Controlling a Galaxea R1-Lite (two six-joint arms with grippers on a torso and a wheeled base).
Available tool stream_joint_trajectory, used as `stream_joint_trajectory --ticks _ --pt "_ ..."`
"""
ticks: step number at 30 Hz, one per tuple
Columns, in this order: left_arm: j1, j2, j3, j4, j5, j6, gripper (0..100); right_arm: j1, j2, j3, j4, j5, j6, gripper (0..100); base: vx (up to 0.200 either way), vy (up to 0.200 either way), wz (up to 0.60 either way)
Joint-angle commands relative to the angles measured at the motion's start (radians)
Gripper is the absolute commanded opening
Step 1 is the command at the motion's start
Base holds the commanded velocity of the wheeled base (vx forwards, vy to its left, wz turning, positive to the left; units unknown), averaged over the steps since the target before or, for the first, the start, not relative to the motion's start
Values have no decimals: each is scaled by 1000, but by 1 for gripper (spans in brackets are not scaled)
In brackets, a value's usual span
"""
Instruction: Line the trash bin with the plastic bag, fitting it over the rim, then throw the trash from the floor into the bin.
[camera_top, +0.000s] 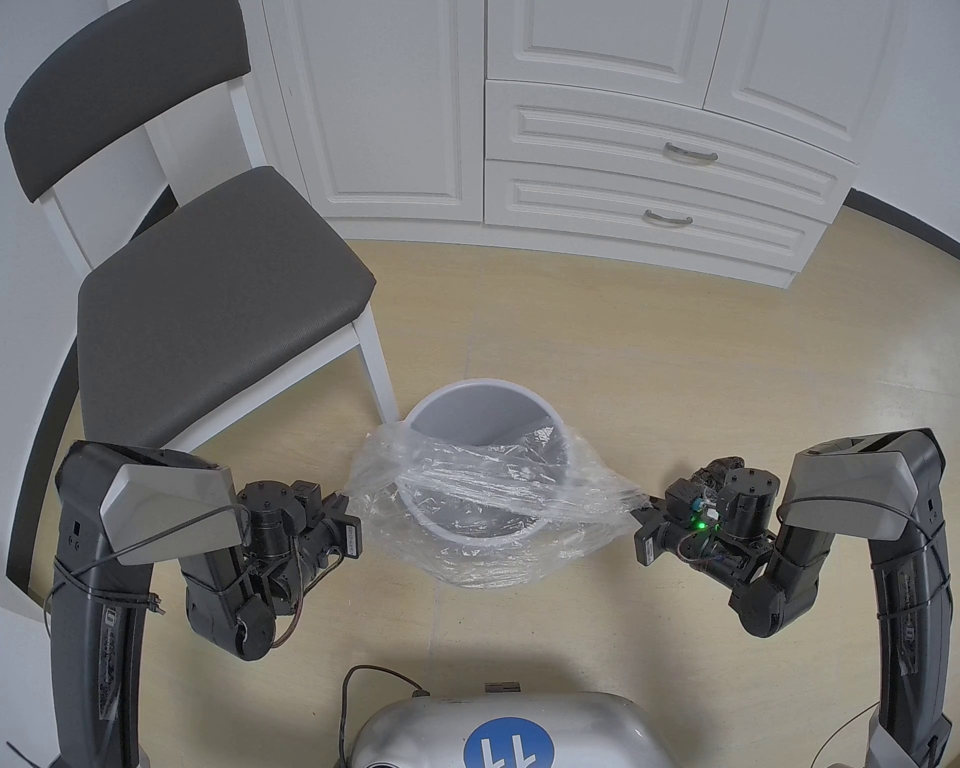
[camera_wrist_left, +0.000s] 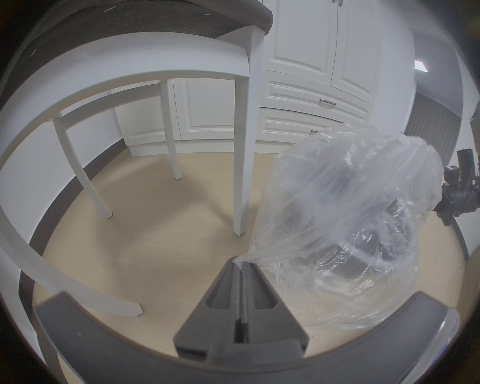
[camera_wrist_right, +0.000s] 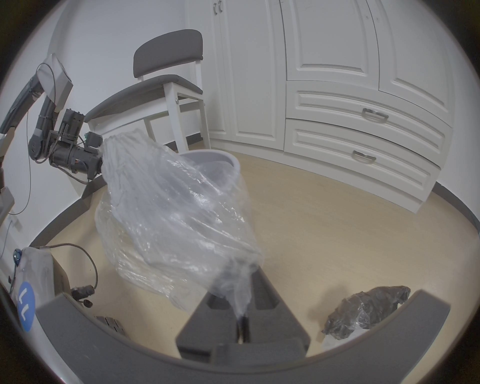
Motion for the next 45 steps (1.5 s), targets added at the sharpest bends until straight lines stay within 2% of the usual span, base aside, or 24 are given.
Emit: stream_joint_trajectory --ticks 1,6,18,21,22,24,26,28,38,41,45 --pt "-20 29 -29 0 29 -5 0 16 -5 -13 -18 -13 4 0 0 0 0" --pt "-59 44 -62 0 99 -48 0 46 -6 -15 -18 -25 43 0 0 0 0" --pt "-68 9 -33 0 95 -74 0 37 -8 -12 -18 -32 46 0 0 0 0" --pt "-57 -25 17 0 84 -71 0 22 -16 8 -18 -25 41 0 0 0 0" --pt "-52 -40 47 -2 67 -66 0 23 -34 24 -18 -22 46 100 0 0 0" --pt "-51 -65 82 0 36 -65 0 25 -62 47 -18 -21 50 100 0 0 0" --pt "-51 -109 151 0 -36 -62 0 32 -114 85 -18 -12 81 100 0 0 0" --pt "-51 -132 186 0 -65 -55 0 35 -163 113 -18 -1 119 100 0 0 0" --pt "-51 -131 200 1 -68 -37 0 39 -373 228 -18 123 282 100 0 0 0" --pt "-51 -128 202 1 -68 -35 0 20 -344 229 34 169 287 100 0 0 0" --pt "-42 -115 203 3 -70 -28 0 -8 -220 174 45 182 282 100 0 0 0"
